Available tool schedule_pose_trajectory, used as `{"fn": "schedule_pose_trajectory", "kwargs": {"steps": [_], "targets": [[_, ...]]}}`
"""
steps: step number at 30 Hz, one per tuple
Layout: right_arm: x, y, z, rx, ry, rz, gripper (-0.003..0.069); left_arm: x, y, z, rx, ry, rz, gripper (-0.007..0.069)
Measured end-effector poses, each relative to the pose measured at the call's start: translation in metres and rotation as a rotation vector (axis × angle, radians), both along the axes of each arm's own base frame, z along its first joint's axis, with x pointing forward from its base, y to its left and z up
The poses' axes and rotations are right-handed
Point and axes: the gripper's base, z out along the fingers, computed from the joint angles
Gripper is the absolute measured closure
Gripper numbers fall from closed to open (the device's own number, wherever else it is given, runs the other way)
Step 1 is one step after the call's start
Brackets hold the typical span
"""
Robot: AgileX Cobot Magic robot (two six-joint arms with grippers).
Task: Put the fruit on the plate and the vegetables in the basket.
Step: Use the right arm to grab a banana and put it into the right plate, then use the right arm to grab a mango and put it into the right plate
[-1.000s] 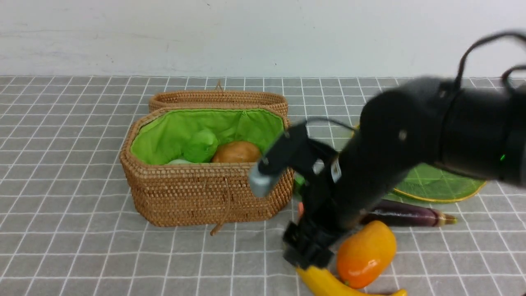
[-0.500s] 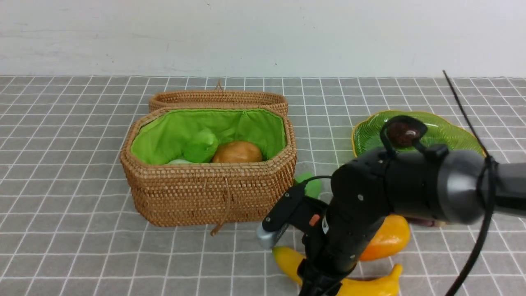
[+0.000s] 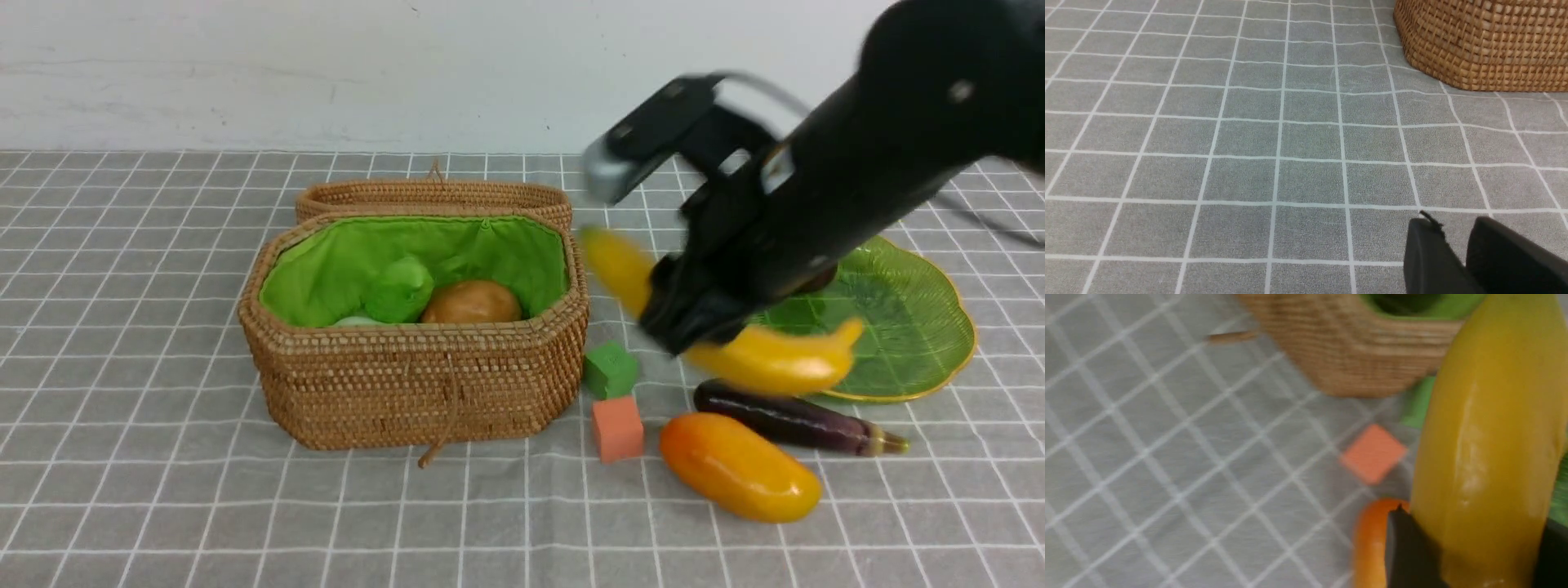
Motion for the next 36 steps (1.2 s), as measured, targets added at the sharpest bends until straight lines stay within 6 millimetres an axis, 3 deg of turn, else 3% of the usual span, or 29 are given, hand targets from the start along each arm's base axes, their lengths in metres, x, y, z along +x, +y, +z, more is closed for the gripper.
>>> {"fn": "schedule_pose_trajectory", "kwargs": {"steps": [3,8,11,16,18,22,23,24,26,32,36], "targets": [[0.026,-0.029,-0.009,-0.006,-0.020,-0.125,0.0347,0.000,0.000,0.000,0.000,0.000,0.000,0.0473],[0.077,-0.063,-0.055,-0.008,-0.025,-0.268,0.0347,0.000,0.000,0.000,0.000,0.000,0.000,0.0470],[0.097,-0.074,-0.084,-0.018,-0.013,-0.306,0.0347,0.000,0.000,0.000,0.000,0.000,0.000,0.0466],[0.114,-0.077,-0.119,-0.045,0.002,-0.317,0.0346,0.000,0.000,0.000,0.000,0.000,0.000,0.0461],[0.116,-0.077,-0.126,-0.050,0.007,-0.317,0.0320,0.000,0.000,0.000,0.000,0.000,0.000,0.0459],[0.117,-0.078,-0.127,-0.055,0.007,-0.317,0.0155,0.000,0.000,0.000,0.000,0.000,0.000,0.0459],[0.117,-0.078,-0.127,-0.055,0.007,-0.317,0.0155,0.000,0.000,0.000,0.000,0.000,0.000,0.0459],[0.115,-0.078,-0.123,-0.053,0.001,-0.317,0.0085,0.000,0.000,0.000,0.000,0.000,0.000,0.0459],[0.112,-0.079,-0.112,-0.050,-0.006,-0.317,0.0017,0.000,0.000,0.000,0.000,0.000,0.000,0.0459],[0.078,-0.068,-0.080,-0.049,0.068,-0.245,-0.0017,0.000,0.000,0.000,0.000,0.000,0.000,0.0459],[0.046,-0.046,-0.089,-0.021,0.150,-0.131,-0.0017,0.000,0.000,0.000,0.000,0.000,0.000,0.0459]]}}
